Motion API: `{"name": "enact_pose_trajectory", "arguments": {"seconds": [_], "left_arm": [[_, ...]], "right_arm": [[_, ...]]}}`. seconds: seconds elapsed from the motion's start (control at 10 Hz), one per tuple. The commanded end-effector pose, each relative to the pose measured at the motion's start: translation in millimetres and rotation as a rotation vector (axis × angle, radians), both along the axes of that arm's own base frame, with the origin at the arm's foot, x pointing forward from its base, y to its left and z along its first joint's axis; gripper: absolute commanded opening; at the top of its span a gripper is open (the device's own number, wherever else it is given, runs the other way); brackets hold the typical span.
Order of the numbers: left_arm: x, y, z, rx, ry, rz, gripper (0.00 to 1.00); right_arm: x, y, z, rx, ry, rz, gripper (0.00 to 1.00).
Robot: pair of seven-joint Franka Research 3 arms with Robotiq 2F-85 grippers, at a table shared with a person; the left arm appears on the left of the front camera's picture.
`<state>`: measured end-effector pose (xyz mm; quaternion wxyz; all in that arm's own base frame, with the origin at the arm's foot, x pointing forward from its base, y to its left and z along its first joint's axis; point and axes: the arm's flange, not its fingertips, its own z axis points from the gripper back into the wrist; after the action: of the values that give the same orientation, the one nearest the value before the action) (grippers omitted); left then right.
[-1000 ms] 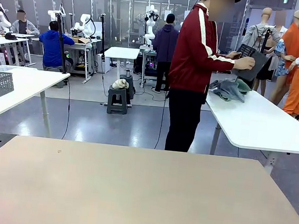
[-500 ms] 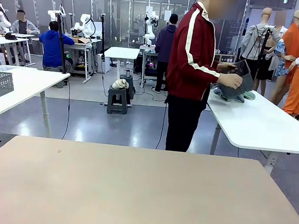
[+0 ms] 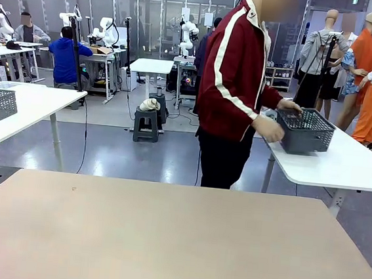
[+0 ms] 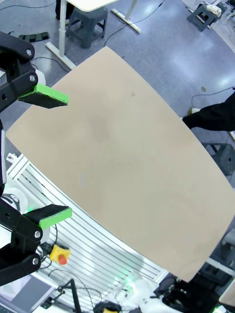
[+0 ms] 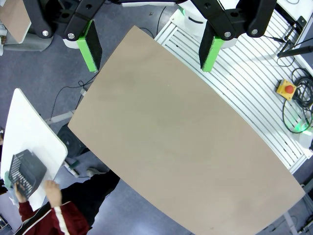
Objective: Fold the towels and place them in the basket.
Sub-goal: When a person lays out a Towel with hook on the table, fold it in half twice.
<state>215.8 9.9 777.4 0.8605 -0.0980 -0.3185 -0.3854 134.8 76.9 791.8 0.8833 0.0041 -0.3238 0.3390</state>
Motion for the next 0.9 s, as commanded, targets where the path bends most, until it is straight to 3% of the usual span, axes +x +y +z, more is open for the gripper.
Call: {"name": "enact_pose_trajectory", "arguments": {"seconds": [0.0,0.8], "left_arm": [[0.0,-0.7,0.1,-0.001,-0.001,-0.006,1.00],[0.0,-0.7,0.1,-0.001,-0.001,-0.006,1.00]], "right_arm": [[-2.0,-0.6,-0.1,0.000,-0.006,0.000,1.00],[-2.0,-0.6,-0.1,0.000,-0.006,0.000,1.00]]}}
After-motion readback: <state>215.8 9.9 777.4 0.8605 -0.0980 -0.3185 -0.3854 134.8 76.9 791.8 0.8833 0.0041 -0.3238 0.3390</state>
